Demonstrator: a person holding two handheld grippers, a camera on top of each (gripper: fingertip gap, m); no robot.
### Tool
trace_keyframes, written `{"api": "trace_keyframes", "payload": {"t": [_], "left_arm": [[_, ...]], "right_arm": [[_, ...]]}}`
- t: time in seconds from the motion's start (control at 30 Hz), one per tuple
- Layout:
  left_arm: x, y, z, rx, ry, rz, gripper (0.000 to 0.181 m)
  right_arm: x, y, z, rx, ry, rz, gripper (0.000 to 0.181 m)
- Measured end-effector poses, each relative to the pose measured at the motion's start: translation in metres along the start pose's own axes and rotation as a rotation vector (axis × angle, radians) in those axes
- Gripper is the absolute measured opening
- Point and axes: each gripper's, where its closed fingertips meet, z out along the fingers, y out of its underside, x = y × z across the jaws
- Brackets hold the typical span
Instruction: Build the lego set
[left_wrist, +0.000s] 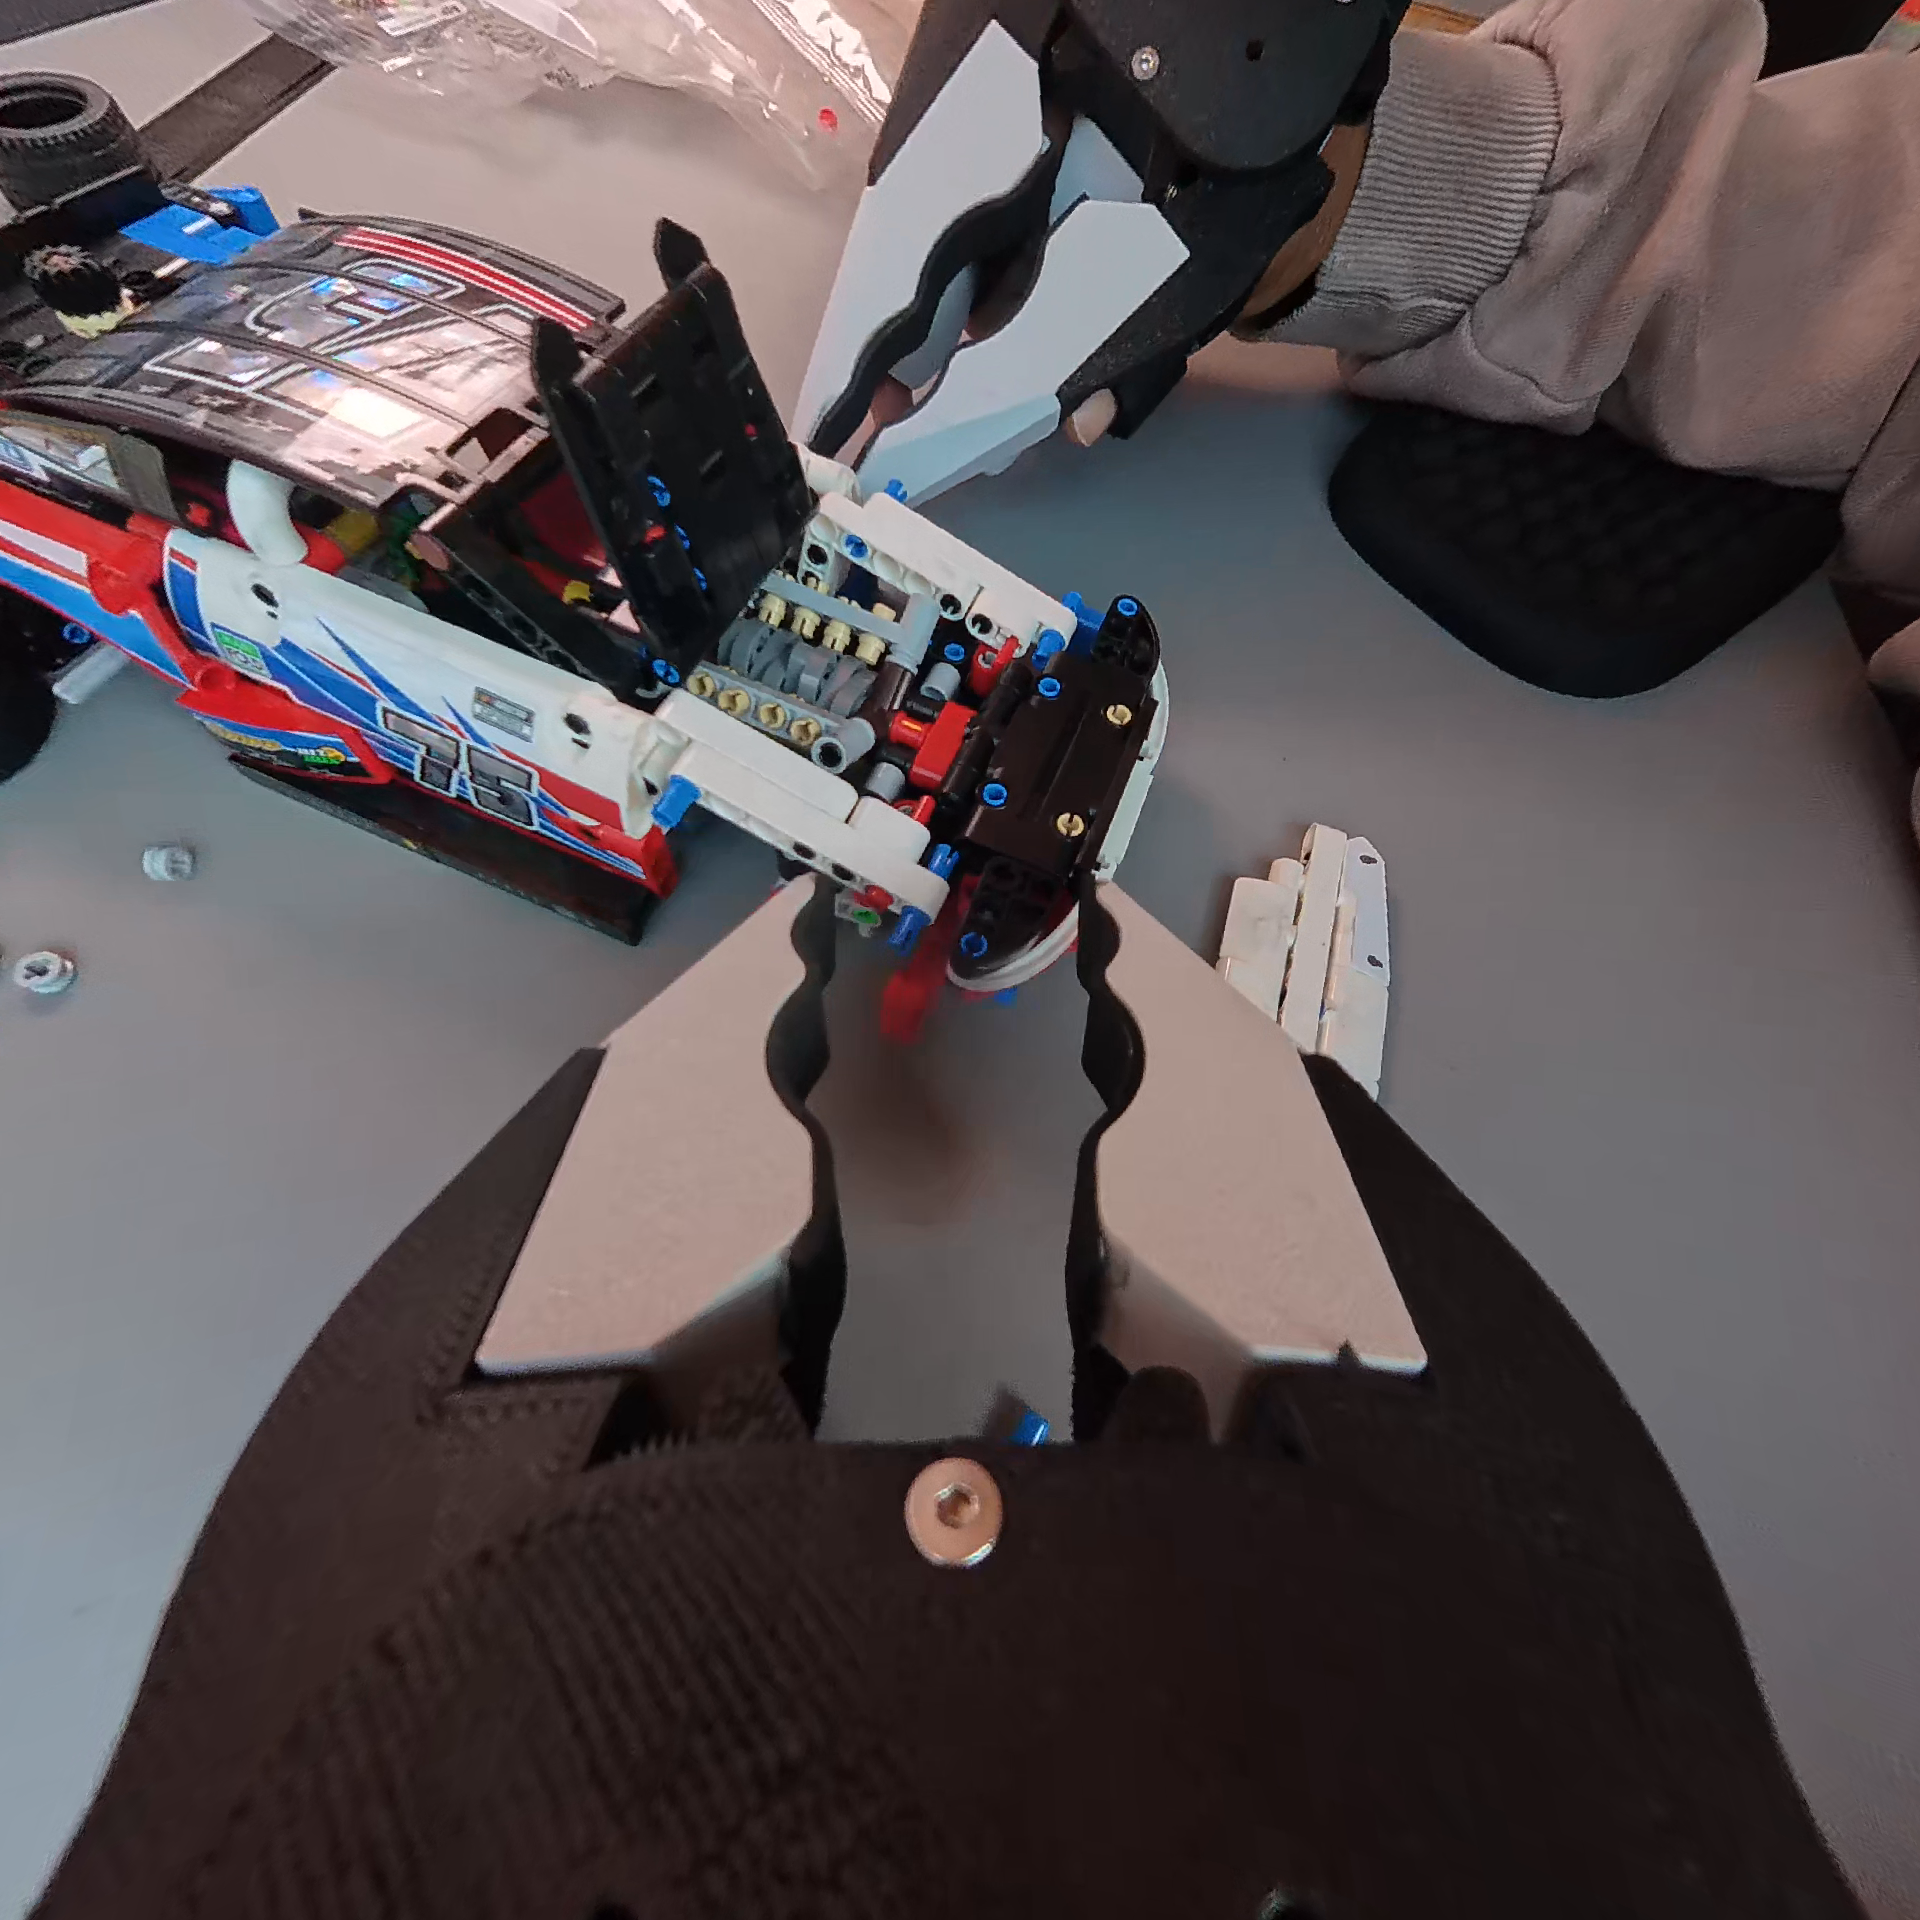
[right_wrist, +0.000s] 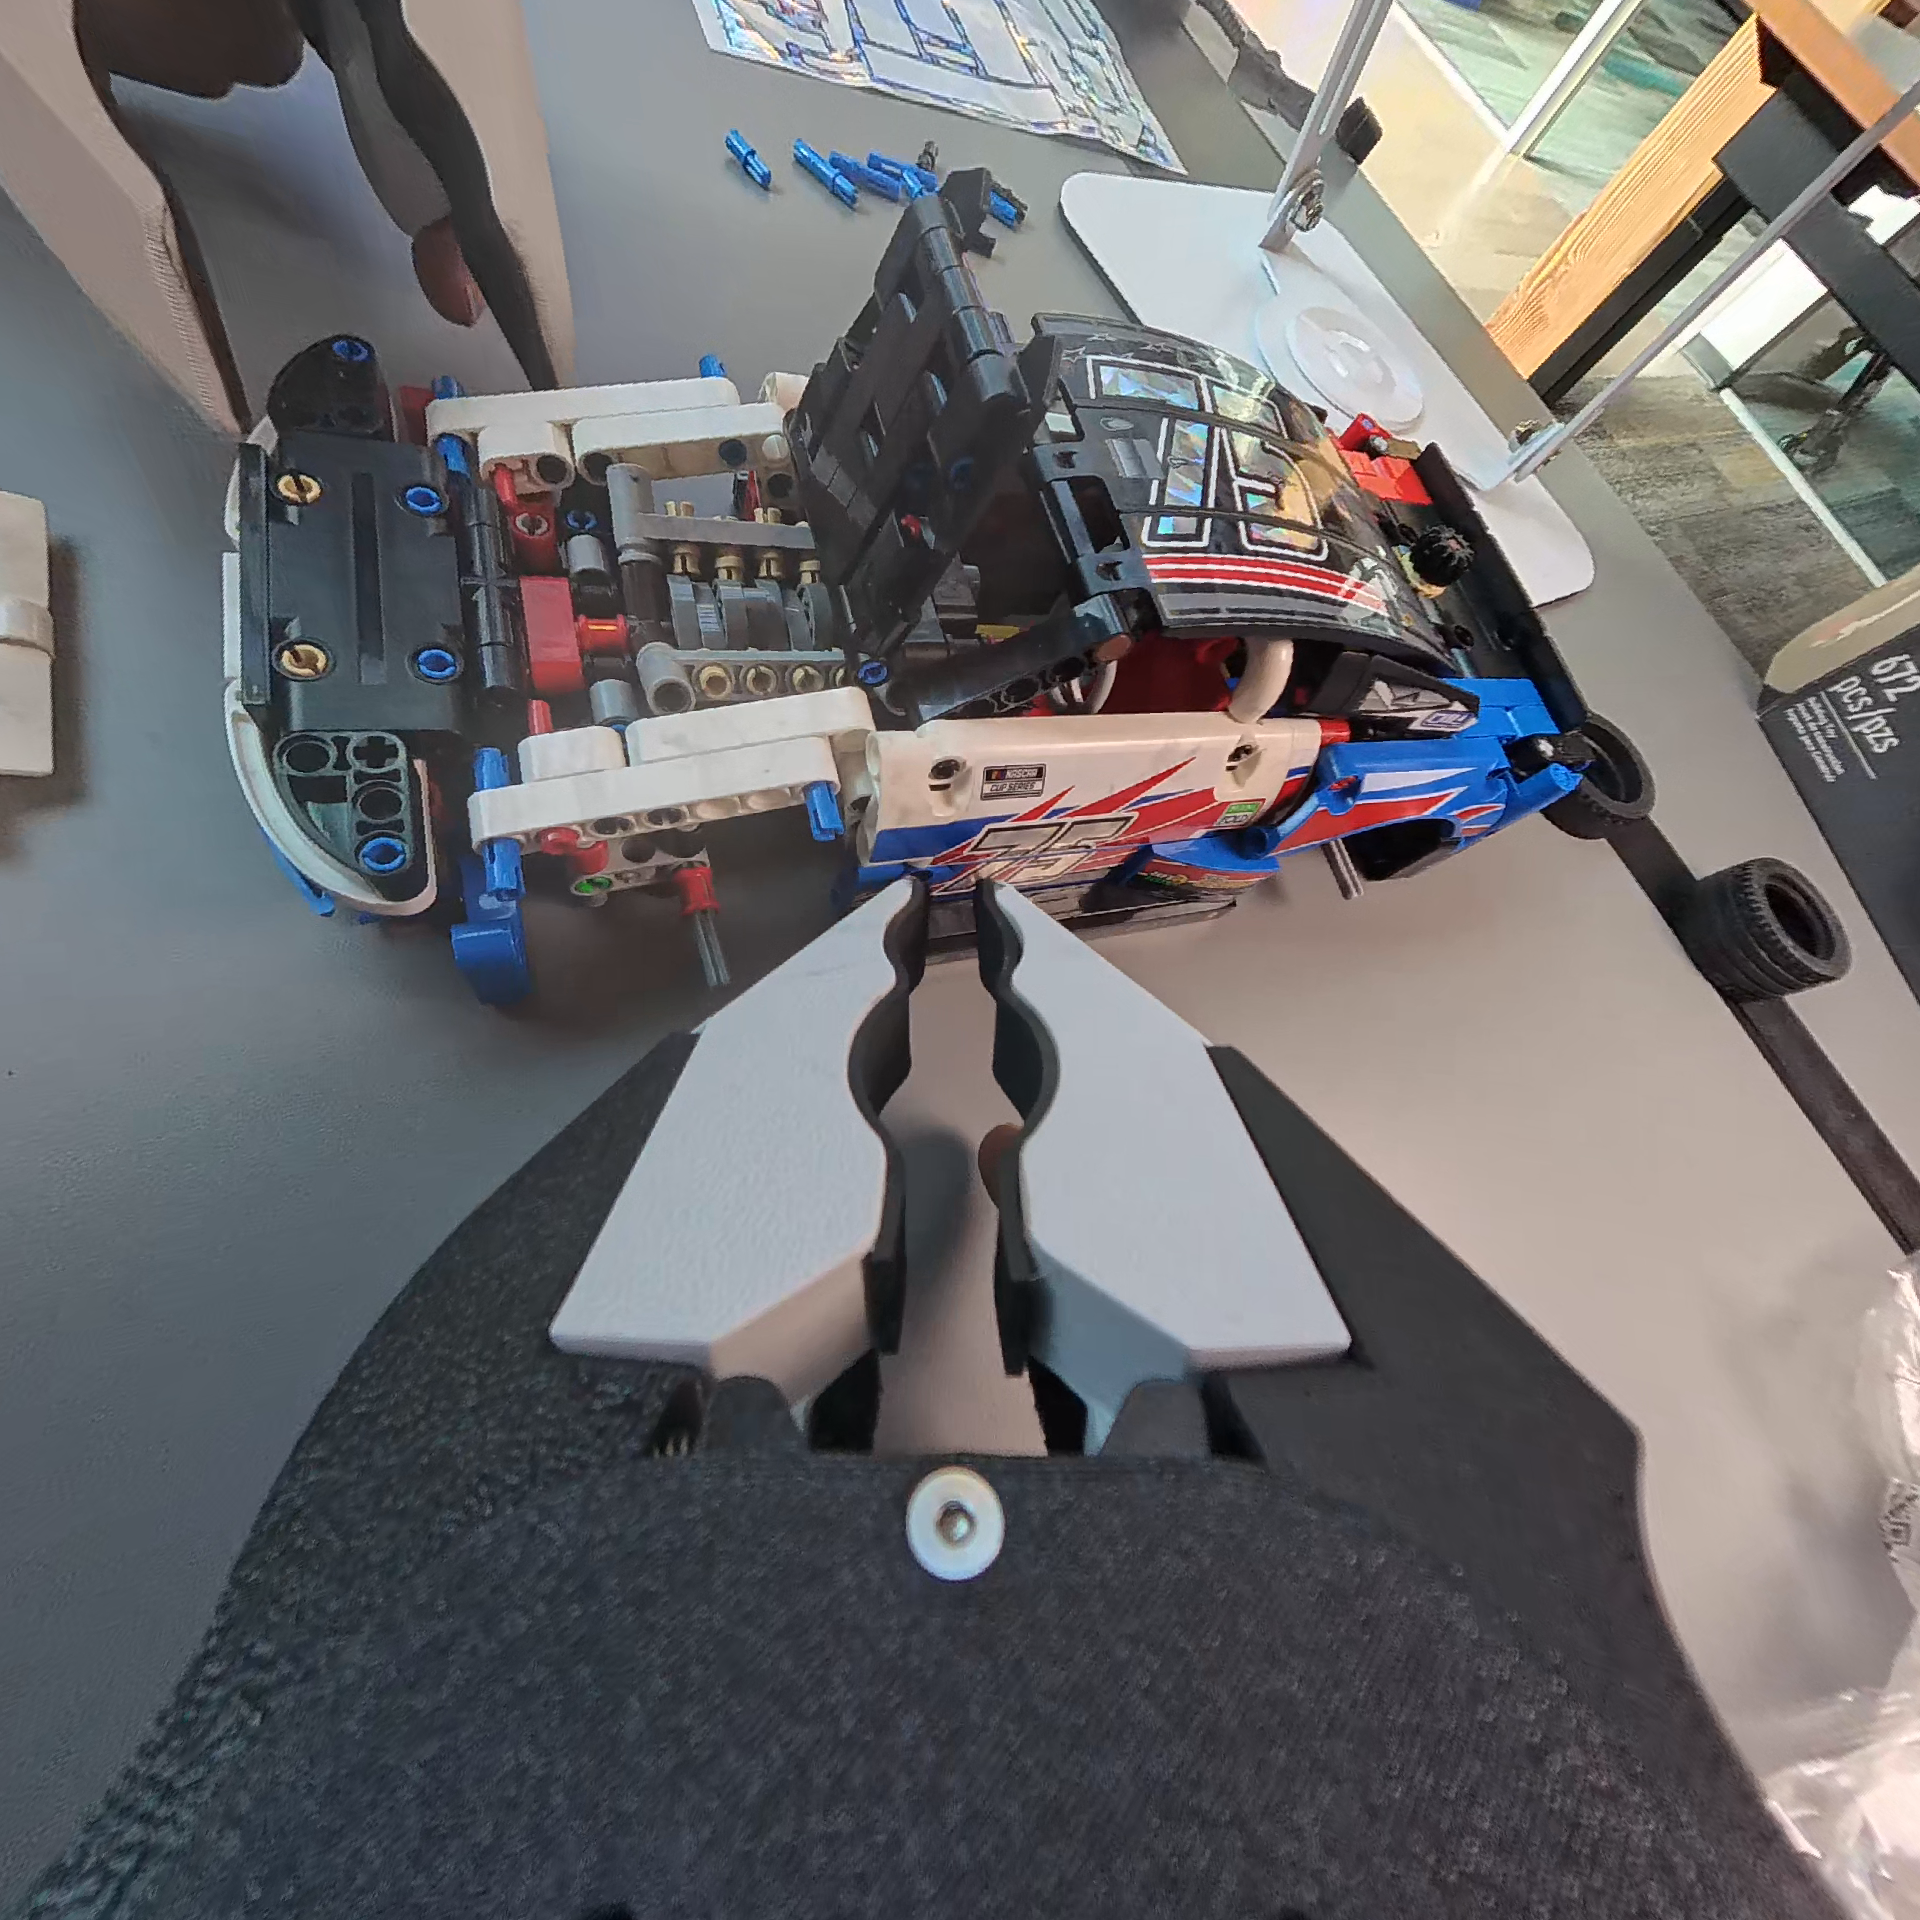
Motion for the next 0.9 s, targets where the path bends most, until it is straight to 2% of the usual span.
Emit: {"api": "trace_keyframes", "payload": {"t": [0.03, 0.23, 0.37, 0.53, 0.63, 0.7, 0.9], "left_arm": [[-0.001, 0.0, 0.001, -0.001, -0.007, 0.002, 0.046], [0.0, 0.001, 0.006, -0.018, -0.021, 0.017, 0.048], [0.002, 0.001, 0.008, -0.015, -0.014, 0.002, 0.046], [0.002, 0.002, 0.008, -0.015, -0.011, 0.001, 0.046], [0.003, 0.002, 0.008, -0.013, -0.004, -0.002, 0.046], [0.004, 0.002, 0.008, -0.011, 0.0, -0.005, 0.045], [0.006, 0.003, 0.007, -0.011, 0.019, -0.003, 0.045]], "right_arm": [[0.0, 0.0, 0.0, -0.001, -0.002, -0.001, 0.006], [-0.011, 0.003, 0.0, -0.014, -0.059, -0.012, 0.0], [-0.024, 0.0, -0.003, 0.009, -0.151, 0.02, 0.014], [-0.025, 0.0, -0.004, 0.006, -0.158, 0.016, 0.013], [-0.027, 0.0, -0.005, 0.007, -0.169, 0.013, 0.01], [-0.038, -0.007, -0.007, 0.049, -0.233, 0.019, 0.0], [-0.043, -0.009, -0.007, 0.039, -0.248, 0.01, 0.0]]}}
